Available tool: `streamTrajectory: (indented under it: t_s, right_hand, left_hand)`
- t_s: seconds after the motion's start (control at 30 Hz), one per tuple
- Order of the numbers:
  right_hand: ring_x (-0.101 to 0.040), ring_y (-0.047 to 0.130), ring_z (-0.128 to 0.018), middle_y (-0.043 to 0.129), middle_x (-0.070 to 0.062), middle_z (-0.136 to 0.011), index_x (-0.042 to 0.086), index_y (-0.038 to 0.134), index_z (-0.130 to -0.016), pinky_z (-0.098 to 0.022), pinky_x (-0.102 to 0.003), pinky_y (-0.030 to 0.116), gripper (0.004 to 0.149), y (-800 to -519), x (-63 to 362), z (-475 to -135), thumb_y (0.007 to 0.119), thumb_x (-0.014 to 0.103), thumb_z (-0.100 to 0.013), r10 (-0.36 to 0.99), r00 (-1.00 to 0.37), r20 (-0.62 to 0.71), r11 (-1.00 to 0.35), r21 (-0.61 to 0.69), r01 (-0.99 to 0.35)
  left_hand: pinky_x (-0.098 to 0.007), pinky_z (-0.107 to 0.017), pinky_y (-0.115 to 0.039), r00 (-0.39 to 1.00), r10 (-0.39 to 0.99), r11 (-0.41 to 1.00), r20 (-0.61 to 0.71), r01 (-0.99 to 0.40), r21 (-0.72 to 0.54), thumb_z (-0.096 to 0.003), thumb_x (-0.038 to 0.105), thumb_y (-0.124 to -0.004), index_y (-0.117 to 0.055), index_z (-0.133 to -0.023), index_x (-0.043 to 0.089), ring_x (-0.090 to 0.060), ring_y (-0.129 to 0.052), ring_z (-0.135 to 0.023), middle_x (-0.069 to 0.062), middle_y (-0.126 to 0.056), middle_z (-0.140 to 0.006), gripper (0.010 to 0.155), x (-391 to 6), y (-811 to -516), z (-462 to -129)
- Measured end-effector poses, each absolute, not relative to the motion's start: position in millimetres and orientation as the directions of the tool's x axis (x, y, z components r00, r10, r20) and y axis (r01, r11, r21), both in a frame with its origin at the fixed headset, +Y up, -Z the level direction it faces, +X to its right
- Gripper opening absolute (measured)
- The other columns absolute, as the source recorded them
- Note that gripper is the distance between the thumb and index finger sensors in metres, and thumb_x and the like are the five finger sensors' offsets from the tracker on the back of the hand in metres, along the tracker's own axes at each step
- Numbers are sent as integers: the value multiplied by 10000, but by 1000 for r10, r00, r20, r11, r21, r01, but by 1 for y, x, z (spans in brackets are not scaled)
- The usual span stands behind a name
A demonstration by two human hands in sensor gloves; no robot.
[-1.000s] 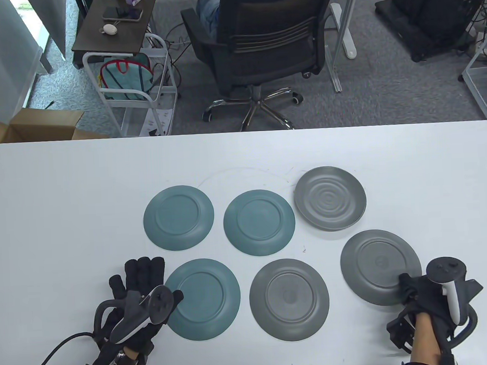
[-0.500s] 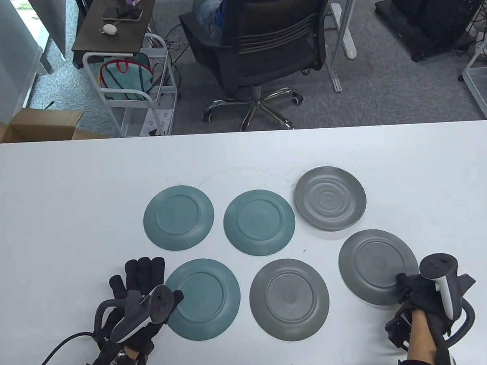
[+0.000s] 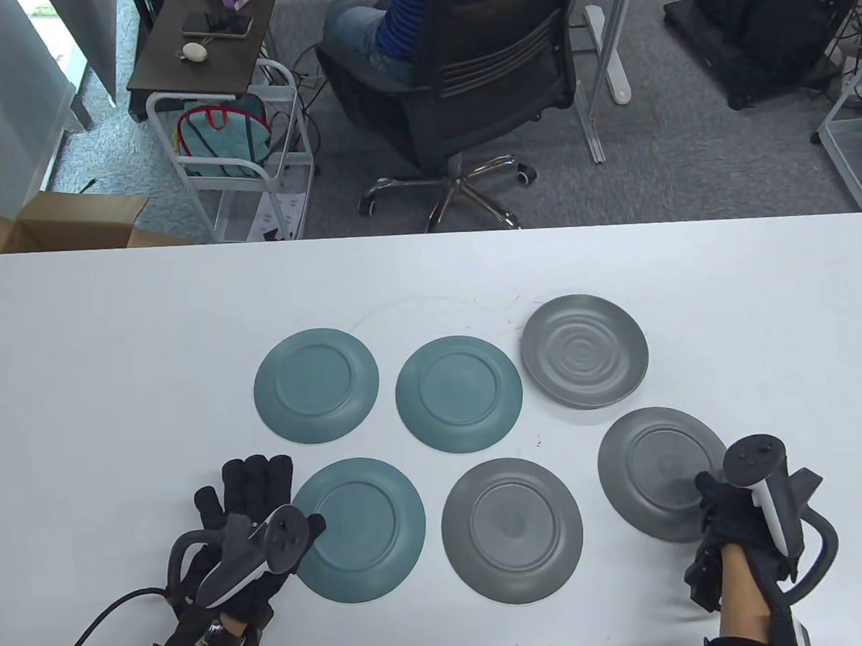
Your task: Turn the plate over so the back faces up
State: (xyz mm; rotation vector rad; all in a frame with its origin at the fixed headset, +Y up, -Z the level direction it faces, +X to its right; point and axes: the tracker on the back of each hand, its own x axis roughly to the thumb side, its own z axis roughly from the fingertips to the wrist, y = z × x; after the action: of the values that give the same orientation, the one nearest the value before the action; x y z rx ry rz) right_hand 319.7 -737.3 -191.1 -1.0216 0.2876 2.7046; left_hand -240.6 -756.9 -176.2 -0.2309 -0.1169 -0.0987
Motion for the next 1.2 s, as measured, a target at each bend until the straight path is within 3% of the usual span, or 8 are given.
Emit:
streamTrajectory:
  t_s: [0.2, 0.37, 0.57, 0.8, 1.0, 1.2]
  right_hand:
    - [-499, 652, -931, 562, -251, -1080, 54, 397, -1098, -659, -632, 598, 863, -724, 286, -213, 803, 479, -467, 176, -813, -555, -949, 124, -290]
    - [-524, 578, -977, 521, -248, -1107, 58, 368, -1108, -685, -679, 519, 888, -717, 247, -238, 809, 482, -464, 112, -882, -458, -962, 171, -211]
    - [-526, 543, -1002, 494, -237, -1128, 75, 357, -1116, -699, -695, 483, 908, -720, 209, -268, 827, 483, -456, 99, -917, -387, -955, 222, -197]
    - [-519, 510, -1024, 480, -224, -1140, 90, 353, -1119, -719, -695, 445, 917, -733, 177, -301, 845, 474, -446, -17, -944, -330, -958, 277, -79]
    - [-509, 487, -1040, 466, -194, -1155, 114, 348, -1122, -734, -686, 429, 916, -747, 165, -321, 852, 467, -443, -101, -948, -302, -951, 311, 2]
    - [-502, 481, -1045, 465, -183, -1157, 123, 353, -1121, -741, -683, 419, 897, -758, 159, -337, 857, 439, -449, -97, -946, -310, -941, 338, -14]
  left_hand:
    - [-731, -757, -401, 987, -94, 968, 127, 121, -222, -557, 706, -480, -225, -1204, 156, -510, -391, -1163, -213, -319, -1213, 886, -240, -757, -176]
    - [-731, -756, -401, 987, -96, 968, 129, 123, -218, -557, 706, -481, -224, -1203, 157, -508, -391, -1164, -212, -319, -1214, 886, -239, -757, -175]
    - [-731, -756, -407, 986, -108, 967, 125, 134, -218, -557, 706, -481, -226, -1204, 157, -511, -395, -1162, -210, -323, -1214, 886, -239, -758, -176]
    - [-730, -756, -408, 986, -115, 965, 121, 140, -221, -556, 707, -481, -228, -1203, 158, -510, -396, -1163, -211, -324, -1213, 886, -239, -758, -176]
    - [-729, -756, -412, 985, -128, 963, 117, 152, -225, -557, 706, -481, -228, -1203, 157, -507, -398, -1163, -213, -326, -1213, 885, -239, -759, -177]
    - [-729, -755, -414, 985, -127, 961, 113, 151, -232, -556, 708, -479, -228, -1204, 158, -509, -401, -1162, -212, -328, -1213, 886, -240, -760, -178]
